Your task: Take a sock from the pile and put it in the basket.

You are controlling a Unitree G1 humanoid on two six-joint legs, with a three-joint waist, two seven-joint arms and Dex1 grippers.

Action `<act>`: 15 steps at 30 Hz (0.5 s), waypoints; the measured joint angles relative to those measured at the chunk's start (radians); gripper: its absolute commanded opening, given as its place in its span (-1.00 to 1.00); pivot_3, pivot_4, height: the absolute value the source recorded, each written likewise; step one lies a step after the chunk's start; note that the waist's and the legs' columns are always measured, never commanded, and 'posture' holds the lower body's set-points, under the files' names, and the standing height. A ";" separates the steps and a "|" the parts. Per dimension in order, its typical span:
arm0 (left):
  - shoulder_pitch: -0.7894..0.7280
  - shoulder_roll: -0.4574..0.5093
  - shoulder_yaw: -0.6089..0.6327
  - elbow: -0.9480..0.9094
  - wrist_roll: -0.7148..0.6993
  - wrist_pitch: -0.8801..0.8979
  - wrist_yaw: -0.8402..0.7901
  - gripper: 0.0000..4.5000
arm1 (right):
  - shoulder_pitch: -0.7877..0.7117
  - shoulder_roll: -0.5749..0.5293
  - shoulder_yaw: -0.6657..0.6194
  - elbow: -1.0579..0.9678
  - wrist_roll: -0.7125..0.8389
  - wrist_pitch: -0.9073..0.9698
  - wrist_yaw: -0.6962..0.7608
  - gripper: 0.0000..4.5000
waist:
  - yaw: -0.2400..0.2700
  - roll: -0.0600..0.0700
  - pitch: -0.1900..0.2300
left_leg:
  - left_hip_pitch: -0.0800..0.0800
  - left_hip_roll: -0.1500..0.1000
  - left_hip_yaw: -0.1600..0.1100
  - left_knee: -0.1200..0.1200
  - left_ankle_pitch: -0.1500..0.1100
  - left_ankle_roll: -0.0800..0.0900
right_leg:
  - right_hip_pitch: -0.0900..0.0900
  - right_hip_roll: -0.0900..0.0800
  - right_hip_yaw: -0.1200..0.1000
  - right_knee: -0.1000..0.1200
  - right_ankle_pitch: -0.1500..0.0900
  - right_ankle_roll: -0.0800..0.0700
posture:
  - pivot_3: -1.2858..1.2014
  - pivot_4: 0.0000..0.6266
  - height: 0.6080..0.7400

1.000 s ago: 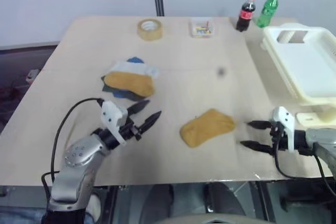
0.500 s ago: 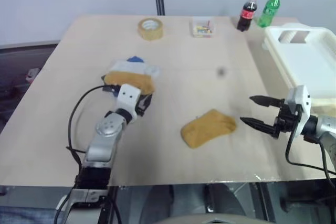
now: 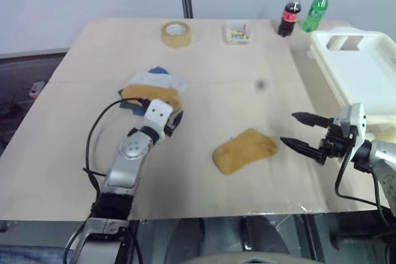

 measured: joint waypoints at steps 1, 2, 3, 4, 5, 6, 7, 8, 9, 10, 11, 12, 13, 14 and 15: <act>0.000 -0.001 0.000 0.002 0.001 0.000 0.000 -0.11 | 0.000 0.001 0.000 0.000 0.002 -0.007 0.002 1.00 | 0.000 0.000 0.000 | 0.000 0.000 0.000 0.000 0.000 0.000 | 0.000 0.000 0.000 0.000 0.000 0.000 | 0.03 -0.52 1.00; -0.001 -0.002 -0.002 0.006 0.004 0.000 0.000 -0.33 | 0.000 0.002 0.000 0.000 0.007 -0.015 0.005 1.00 | 0.000 0.000 0.000 | 0.000 0.000 0.000 0.000 0.000 0.000 | 0.000 0.000 0.000 0.000 0.000 0.000 | 0.03 -0.52 1.00; -0.001 -0.002 -0.003 0.007 0.006 0.000 0.000 -0.42 | 0.000 0.003 0.000 0.000 0.009 -0.016 0.006 1.00 | 0.000 0.000 0.000 | 0.000 0.000 0.000 0.000 0.000 0.000 | 0.000 0.000 0.000 0.000 0.000 0.000 | 0.03 -0.52 1.00; -0.002 -0.002 -0.004 0.008 0.013 -0.001 0.000 -0.70 | 0.000 0.003 0.000 0.000 0.012 -0.020 0.011 1.00 | 0.000 0.000 0.000 | 0.000 0.000 0.000 0.000 0.000 0.000 | 0.000 0.000 0.000 0.000 0.000 0.000 | 0.03 -0.52 1.00; -0.006 -0.001 -0.003 0.008 0.019 -0.001 0.001 -0.83 | 0.000 0.004 0.000 0.000 0.016 -0.024 0.014 1.00 | 0.000 0.000 0.000 | 0.000 0.000 0.000 0.000 0.000 0.000 | 0.000 0.000 0.000 0.000 0.000 0.000 | 0.03 -0.52 1.00; -0.012 0.001 -0.001 0.011 0.021 -0.001 0.001 -0.98 | 0.001 0.004 0.000 0.000 0.019 -0.034 0.019 1.00 | 0.000 0.000 0.000 | 0.000 0.000 0.000 0.000 0.000 0.000 | 0.000 0.000 0.000 0.000 0.000 0.000 | 0.03 -0.52 1.00; -0.013 0.001 -0.001 0.013 0.021 -0.001 0.001 -0.98 | 0.001 0.005 0.000 -0.002 0.021 -0.037 0.022 1.00 | 0.001 0.000 0.000 | 0.000 0.000 0.000 0.000 0.000 0.000 | 0.000 0.000 0.000 0.000 0.000 0.000 | 0.03 -0.52 1.00; -0.013 -0.001 -0.001 0.014 0.021 -0.001 0.001 -0.98 | 0.001 0.005 0.000 -0.002 0.022 -0.046 0.028 1.00 | 0.002 0.000 0.000 | 0.000 0.000 0.000 0.000 0.000 0.000 | 0.000 0.000 0.000 0.000 0.000 0.000 | 0.03 -0.52 1.00; -0.013 -0.002 -0.001 0.014 0.021 -0.001 0.001 -0.98 | 0.001 0.006 0.000 -0.003 0.023 -0.055 0.031 1.00 | 0.002 0.000 0.000 | 0.000 0.000 0.000 0.000 0.000 0.000 | 0.000 0.000 0.000 0.000 0.000 0.000 | 0.03 -0.52 1.00; -0.014 -0.002 -0.001 0.014 0.024 -0.002 0.001 -0.98 | 0.001 0.011 0.000 -0.003 0.024 -0.063 0.032 1.00 | 0.002 0.000 0.000 | 0.000 0.000 0.000 0.000 0.000 0.000 | 0.000 0.000 0.000 0.000 0.000 0.000 | 0.03 -0.52 1.00; -0.015 -0.003 -0.001 0.014 0.026 -0.002 0.001 -0.98 | 0.001 0.015 0.000 -0.003 0.024 -0.065 0.031 1.00 | 0.002 0.000 0.000 | 0.000 0.000 0.000 0.000 0.000 0.000 | 0.000 0.000 0.000 0.000 0.000 0.000 | 0.03 -0.52 1.00; -0.016 -0.004 -0.001 0.014 0.029 -0.002 0.001 -0.98 | 0.001 0.019 0.000 -0.003 0.024 -0.068 0.030 1.00 | 0.002 0.000 0.000 | 0.000 0.000 0.000 0.000 0.000 0.000 | 0.000 0.000 0.000 0.000 0.000 0.000 | 0.03 -0.52 1.00; -0.016 -0.005 -0.001 0.014 0.029 -0.002 0.001 -0.98 | 0.001 0.020 0.000 -0.003 0.025 -0.071 0.030 1.00 | 0.002 0.000 0.000 | 0.000 0.000 0.000 0.000 0.000 0.000 | 0.000 0.000 0.000 0.000 0.000 0.000 | 0.03 -0.52 1.00; -0.019 -0.009 -0.001 0.014 0.030 -0.001 0.004 -0.98 | 0.000 0.020 0.000 -0.003 0.025 -0.076 0.030 1.00 | 0.003 0.000 0.000 | 0.000 0.000 0.000 0.000 0.000 0.000 | 0.000 0.000 0.000 0.000 0.000 0.000 | 0.03 -0.52 1.00; -0.022 -0.014 -0.001 0.014 0.030 -0.001 0.007 -0.98 | 0.000 0.020 0.000 -0.003 0.025 -0.077 0.030 1.00 | 0.003 0.000 0.000 | 0.000 0.000 0.000 0.000 0.000 0.000 | 0.000 0.000 0.000 0.000 0.000 0.000 | 0.03 -0.52 1.00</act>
